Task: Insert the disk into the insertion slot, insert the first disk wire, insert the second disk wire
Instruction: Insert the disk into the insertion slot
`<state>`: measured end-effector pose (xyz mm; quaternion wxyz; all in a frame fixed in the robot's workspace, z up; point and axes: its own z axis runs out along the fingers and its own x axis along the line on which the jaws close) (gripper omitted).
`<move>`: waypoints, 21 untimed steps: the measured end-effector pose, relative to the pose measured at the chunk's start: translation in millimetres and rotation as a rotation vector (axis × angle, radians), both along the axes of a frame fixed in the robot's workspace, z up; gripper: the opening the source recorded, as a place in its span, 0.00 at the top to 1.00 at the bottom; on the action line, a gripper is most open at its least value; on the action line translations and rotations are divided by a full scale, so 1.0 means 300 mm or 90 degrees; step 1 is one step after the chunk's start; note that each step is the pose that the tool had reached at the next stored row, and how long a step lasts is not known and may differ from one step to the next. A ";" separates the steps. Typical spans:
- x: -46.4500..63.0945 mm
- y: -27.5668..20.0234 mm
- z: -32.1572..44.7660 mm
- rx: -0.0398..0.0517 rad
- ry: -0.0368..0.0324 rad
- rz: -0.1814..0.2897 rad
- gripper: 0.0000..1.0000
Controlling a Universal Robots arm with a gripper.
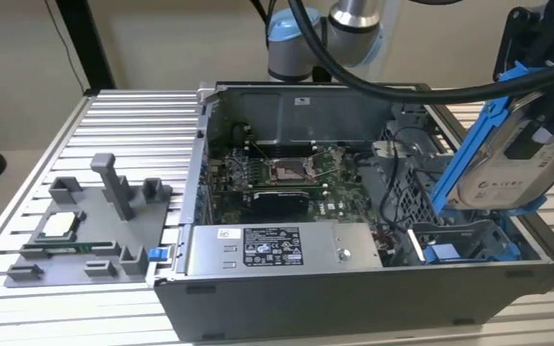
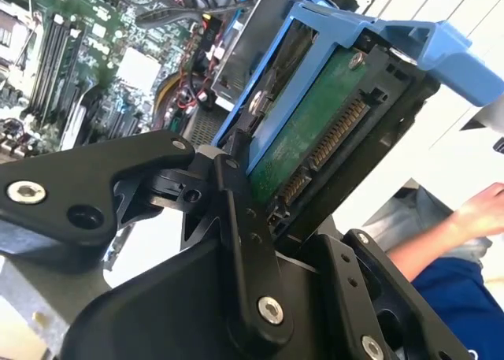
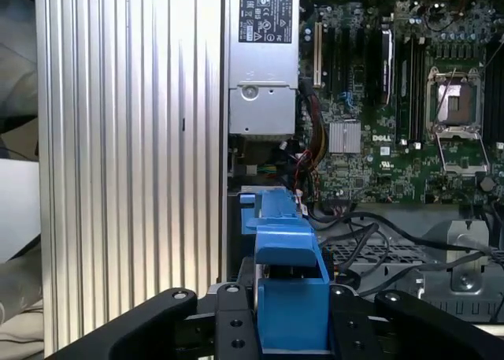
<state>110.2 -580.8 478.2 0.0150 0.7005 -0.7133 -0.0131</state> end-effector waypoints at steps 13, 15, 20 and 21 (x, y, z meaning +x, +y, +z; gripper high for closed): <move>0.024 -0.006 -0.036 -0.0001 0.0000 0.000 1.00; 0.026 -0.007 -0.043 -0.0001 0.0000 0.000 1.00; 0.029 -0.007 -0.061 -0.0001 0.0000 0.000 1.00; 0.030 -0.007 -0.064 -0.0001 0.0000 0.000 1.00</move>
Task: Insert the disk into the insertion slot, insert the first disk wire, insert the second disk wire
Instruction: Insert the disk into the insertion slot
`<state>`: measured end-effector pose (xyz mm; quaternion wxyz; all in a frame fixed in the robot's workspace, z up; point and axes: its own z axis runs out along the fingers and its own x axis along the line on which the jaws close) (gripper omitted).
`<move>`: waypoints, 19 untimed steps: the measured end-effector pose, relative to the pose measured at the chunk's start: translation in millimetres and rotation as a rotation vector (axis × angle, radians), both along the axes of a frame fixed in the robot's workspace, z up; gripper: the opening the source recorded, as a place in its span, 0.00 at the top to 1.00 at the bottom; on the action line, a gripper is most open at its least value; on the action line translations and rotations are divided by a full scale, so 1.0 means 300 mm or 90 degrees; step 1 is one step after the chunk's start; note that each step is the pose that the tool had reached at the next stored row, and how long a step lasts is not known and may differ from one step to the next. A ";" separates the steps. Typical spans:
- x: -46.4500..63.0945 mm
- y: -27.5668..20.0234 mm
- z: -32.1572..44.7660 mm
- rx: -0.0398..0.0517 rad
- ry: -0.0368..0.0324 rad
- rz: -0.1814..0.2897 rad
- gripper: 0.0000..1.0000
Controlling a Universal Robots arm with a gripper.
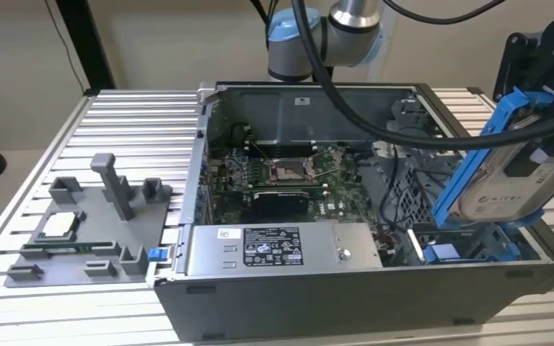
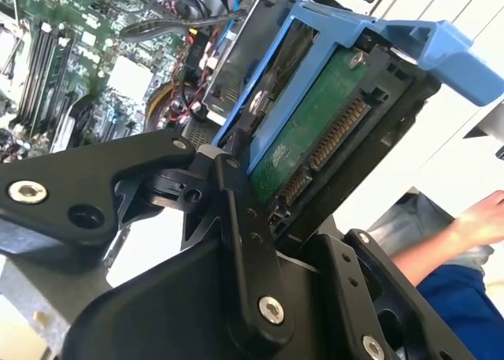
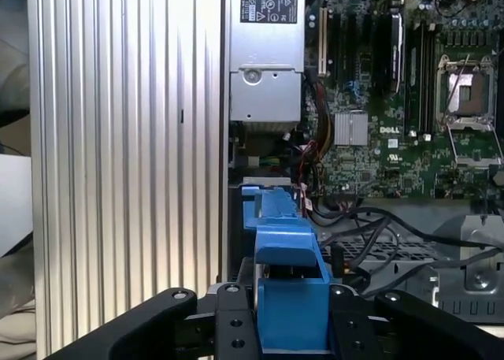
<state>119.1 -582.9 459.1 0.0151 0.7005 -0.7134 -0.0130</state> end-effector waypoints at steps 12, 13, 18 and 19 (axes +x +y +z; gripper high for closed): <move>0.000 0.000 -0.007 0.0000 0.0000 0.000 1.00; 0.000 0.000 -0.009 0.0000 0.0000 0.000 1.00; 0.000 0.000 -0.014 -0.0001 -0.0001 0.000 1.00; 0.000 0.000 -0.014 0.0000 -0.0002 0.000 1.00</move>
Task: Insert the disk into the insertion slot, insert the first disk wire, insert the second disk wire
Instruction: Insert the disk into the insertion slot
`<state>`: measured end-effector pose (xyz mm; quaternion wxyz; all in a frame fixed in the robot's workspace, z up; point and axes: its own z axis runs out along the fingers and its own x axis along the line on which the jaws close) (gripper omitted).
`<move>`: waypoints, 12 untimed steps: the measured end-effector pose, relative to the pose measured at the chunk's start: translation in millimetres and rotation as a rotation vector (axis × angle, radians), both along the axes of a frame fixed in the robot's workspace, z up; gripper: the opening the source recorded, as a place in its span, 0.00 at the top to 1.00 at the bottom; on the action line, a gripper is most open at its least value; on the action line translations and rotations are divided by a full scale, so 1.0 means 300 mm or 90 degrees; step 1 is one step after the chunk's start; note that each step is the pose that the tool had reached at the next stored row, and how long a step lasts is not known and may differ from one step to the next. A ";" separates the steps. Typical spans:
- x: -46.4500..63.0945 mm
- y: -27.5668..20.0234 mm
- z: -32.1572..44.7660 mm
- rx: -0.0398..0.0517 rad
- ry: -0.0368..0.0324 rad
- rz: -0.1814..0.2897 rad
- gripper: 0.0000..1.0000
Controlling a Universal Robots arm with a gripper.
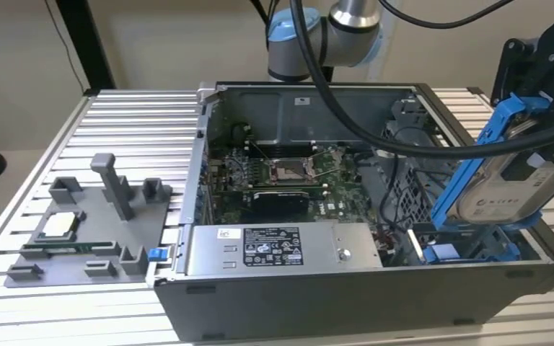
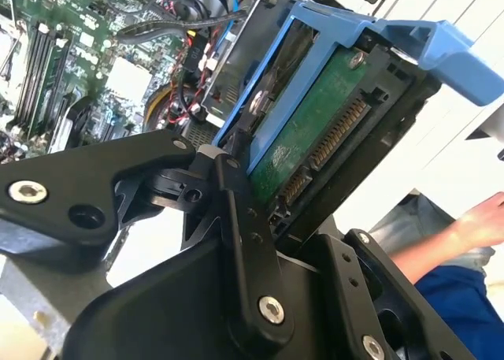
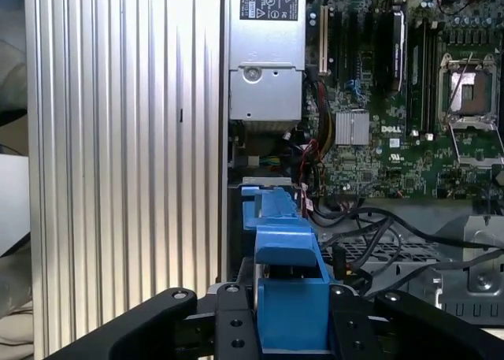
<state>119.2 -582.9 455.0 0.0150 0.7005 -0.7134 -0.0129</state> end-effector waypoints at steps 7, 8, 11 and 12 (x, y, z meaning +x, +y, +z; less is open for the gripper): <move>0.000 0.000 -0.010 0.0000 0.0000 0.000 1.00; 0.000 0.000 -0.013 0.0000 0.0000 0.000 1.00; 0.000 0.000 -0.022 0.0000 0.0000 0.000 1.00; 0.000 0.000 -0.024 0.0000 0.0000 0.000 1.00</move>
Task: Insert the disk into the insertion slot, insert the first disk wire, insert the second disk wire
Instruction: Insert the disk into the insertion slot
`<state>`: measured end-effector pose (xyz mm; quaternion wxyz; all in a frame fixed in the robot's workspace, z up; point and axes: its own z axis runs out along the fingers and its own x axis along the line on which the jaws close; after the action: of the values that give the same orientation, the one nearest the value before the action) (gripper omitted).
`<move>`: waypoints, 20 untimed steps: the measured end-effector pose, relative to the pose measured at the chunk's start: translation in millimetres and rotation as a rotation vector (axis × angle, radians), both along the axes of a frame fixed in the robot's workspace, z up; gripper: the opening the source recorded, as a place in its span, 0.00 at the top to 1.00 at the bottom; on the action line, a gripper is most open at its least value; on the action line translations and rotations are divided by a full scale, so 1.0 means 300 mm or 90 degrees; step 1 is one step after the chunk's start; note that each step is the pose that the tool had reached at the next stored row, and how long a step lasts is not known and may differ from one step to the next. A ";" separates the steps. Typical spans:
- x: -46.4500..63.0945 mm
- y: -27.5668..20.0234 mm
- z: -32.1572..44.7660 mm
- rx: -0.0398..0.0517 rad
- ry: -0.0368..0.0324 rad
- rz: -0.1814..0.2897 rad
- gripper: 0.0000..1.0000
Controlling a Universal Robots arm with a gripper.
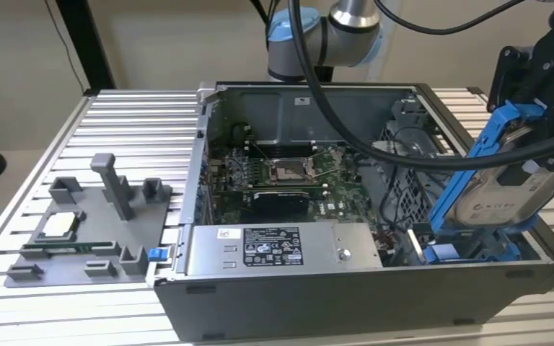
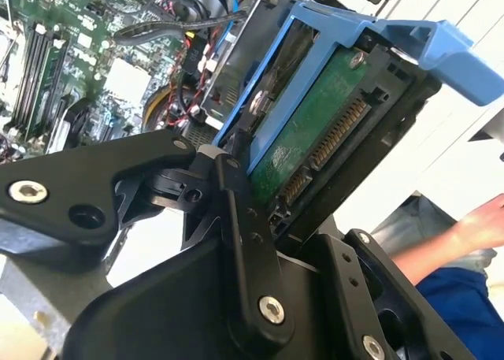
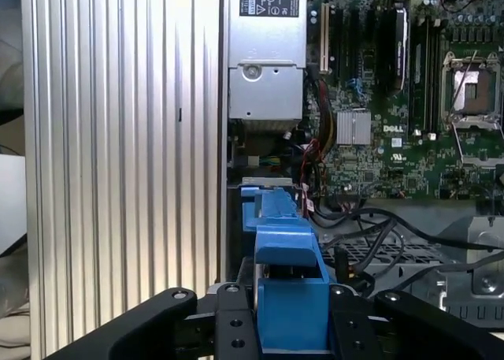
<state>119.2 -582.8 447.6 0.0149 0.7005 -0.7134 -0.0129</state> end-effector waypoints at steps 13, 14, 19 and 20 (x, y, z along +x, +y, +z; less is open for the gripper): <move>0.000 0.000 -0.028 0.0000 0.0000 0.000 1.00; 0.000 0.000 -0.029 0.0000 0.0000 0.000 1.00; 0.000 0.000 -0.031 0.0001 0.0000 0.000 1.00; 0.000 0.001 -0.031 0.0001 0.0000 0.000 1.00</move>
<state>119.2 -582.6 438.2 0.0149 0.7005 -0.7134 -0.0130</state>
